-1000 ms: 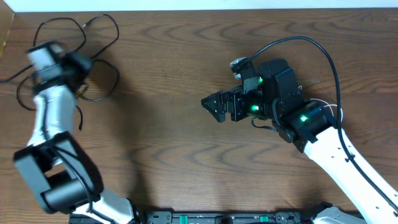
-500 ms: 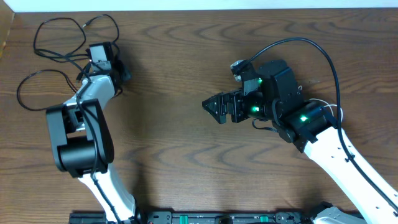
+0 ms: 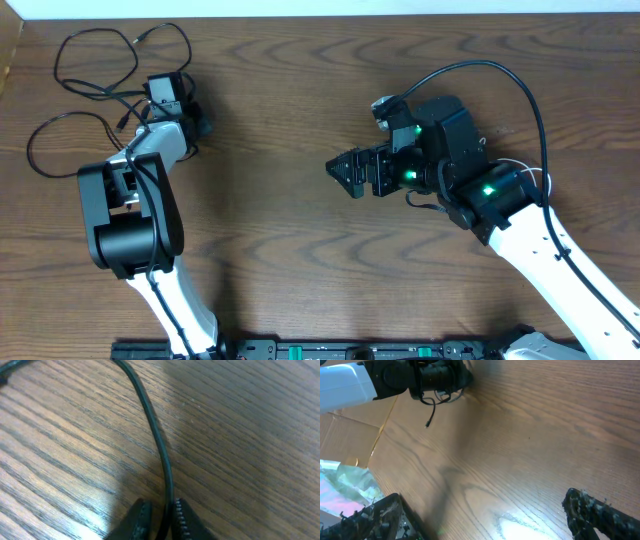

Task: Untangle cables

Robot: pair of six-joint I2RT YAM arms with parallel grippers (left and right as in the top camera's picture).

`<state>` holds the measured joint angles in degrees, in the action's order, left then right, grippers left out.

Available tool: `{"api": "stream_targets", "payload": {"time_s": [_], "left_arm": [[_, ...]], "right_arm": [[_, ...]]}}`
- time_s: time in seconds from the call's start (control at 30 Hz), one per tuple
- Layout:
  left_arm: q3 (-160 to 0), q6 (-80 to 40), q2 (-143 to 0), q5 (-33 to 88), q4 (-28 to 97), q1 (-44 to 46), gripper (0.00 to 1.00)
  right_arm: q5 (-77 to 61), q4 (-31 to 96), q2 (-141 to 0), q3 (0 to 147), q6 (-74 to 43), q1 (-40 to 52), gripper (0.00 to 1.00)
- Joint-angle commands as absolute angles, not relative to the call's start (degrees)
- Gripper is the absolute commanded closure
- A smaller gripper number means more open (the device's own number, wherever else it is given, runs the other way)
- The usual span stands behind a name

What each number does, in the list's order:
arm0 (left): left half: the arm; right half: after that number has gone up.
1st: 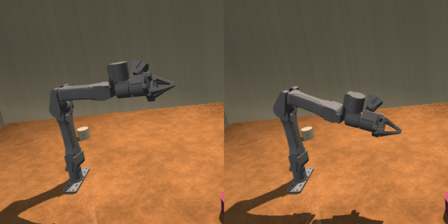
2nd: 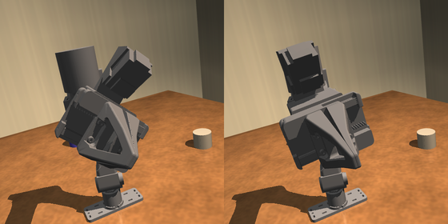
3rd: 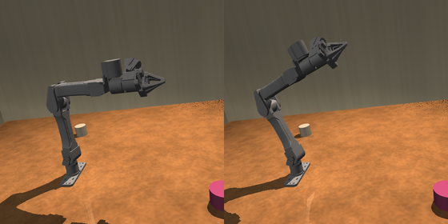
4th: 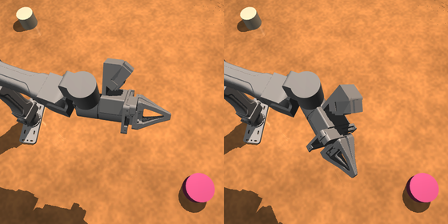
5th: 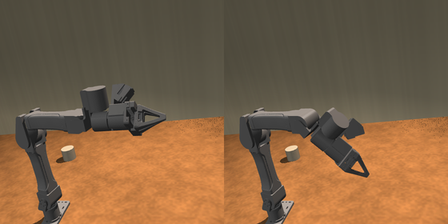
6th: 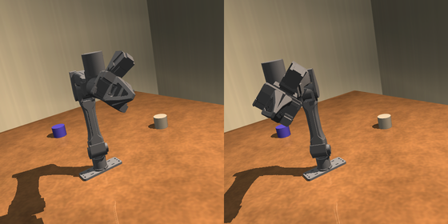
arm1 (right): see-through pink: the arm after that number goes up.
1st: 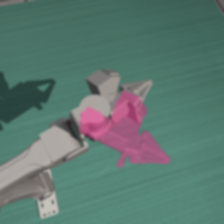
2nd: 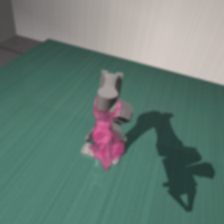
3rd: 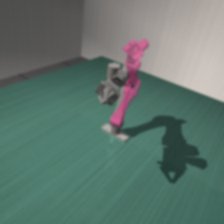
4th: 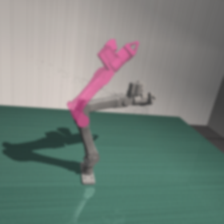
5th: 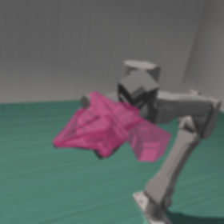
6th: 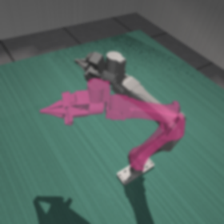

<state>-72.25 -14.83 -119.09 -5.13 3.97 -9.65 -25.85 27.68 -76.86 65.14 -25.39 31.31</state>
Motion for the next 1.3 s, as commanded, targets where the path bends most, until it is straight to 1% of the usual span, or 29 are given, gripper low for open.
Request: {"api": "stream_targets", "payload": {"time_s": [0.0, 0.07, 0.1, 0.37, 0.4, 0.43, 0.47, 0.57, 0.6, 0.73, 0.83, 0.9, 0.97, 1.03, 1.17, 1.2, 1.23, 1.27], "left_arm": [[-72.34, -17.63, -119.94, -6.39, 3.77, -9.89, 0.87], [-72.34, -18.57, -119.94, -7.14, 3.77, -9.89, 0.92], [-72.34, -18.55, -119.92, -7.16, 3.77, -9.91, 0.92], [-72.34, -19.59, -119.90, -11.55, 3.77, -9.93, 0.92], [-72.34, -19.62, -119.90, -11.66, 3.77, -9.93, 0.77], [-72.36, -19.62, -119.87, -11.66, 3.75, -9.93, 0.67], [-72.36, -19.62, -119.79, -11.64, 3.75, -9.93, 0.63], [-72.40, -19.62, -118.89, -11.64, 3.75, -9.93, 0.44], [-72.44, -19.62, -118.37, -11.64, 3.75, -9.93, 0.40], [-72.44, -19.62, -114.56, -11.62, 3.81, -9.93, 0.34], [-72.44, -19.64, -110.54, -10.57, 4.05, -9.87, 0.27], [-72.44, -19.90, -107.68, -7.03, 4.36, -9.87, 0.20], [-72.44, -20.73, -104.62, -0.51, 5.23, -9.87, 0.16], [-72.44, -20.91, -101.75, 8.93, 6.57, -9.87, 0.13], [-72.44, -20.95, -98.85, 30.72, 9.63, -9.74, 0.11], [-72.44, -20.95, -98.78, 39.42, 10.94, -9.30, 0.11], [-72.44, -20.95, -98.85, 43.33, 12.08, -8.91, 0.11], [-72.44, -20.88, -99.00, 48.42, 14.94, -7.55, 0.06]], "right_arm": [[-25.41, 27.94, -76.97, 65.08, -24.77, 31.59, 0.01], [-25.41, 28.12, -76.97, 65.08, -24.80, 31.59, 0.01], [-25.41, 28.16, -76.97, 65.08, -24.80, 31.59, 0.01], [-25.45, 28.16, -76.97, 65.08, -24.82, 31.59, 0.01], [-25.45, 28.16, -76.97, 65.08, -24.82, 31.59, 0.01], [-25.45, 28.14, -76.97, 65.08, -24.82, 31.62, 0.01], [-25.45, 28.14, -76.97, 65.08, -24.82, 31.62, 0.01], [-25.45, 28.16, -76.97, 65.08, -24.82, 31.59, 0.01], [-25.45, 28.16, -76.97, 65.08, -24.82, 31.62, 0.01], [-25.04, 28.27, -76.97, 65.08, -24.80, 31.59, 0.01], [-21.43, 29.41, -76.97, 65.08, -25.47, 31.57, 0.01], [-17.80, 30.76, -76.97, 65.08, -27.20, 31.42, 0.01], [-13.96, 32.42, -76.97, 65.08, -28.97, 30.83, 0.01], [-10.72, 34.33, -76.97, 65.08, -30.94, 29.56, 0.01], [-8.73, 37.91, -76.95, 65.08, -33.87, 25.39, 0.01], [-8.64, 39.66, -76.95, 65.08, -33.85, 22.83, 0.01], [-8.49, 40.64, -76.95, 65.08, -33.85, 21.32, 0.01], [-8.49, 43.03, -76.95, 65.08, -33.82, 17.50, 0.01]]}}
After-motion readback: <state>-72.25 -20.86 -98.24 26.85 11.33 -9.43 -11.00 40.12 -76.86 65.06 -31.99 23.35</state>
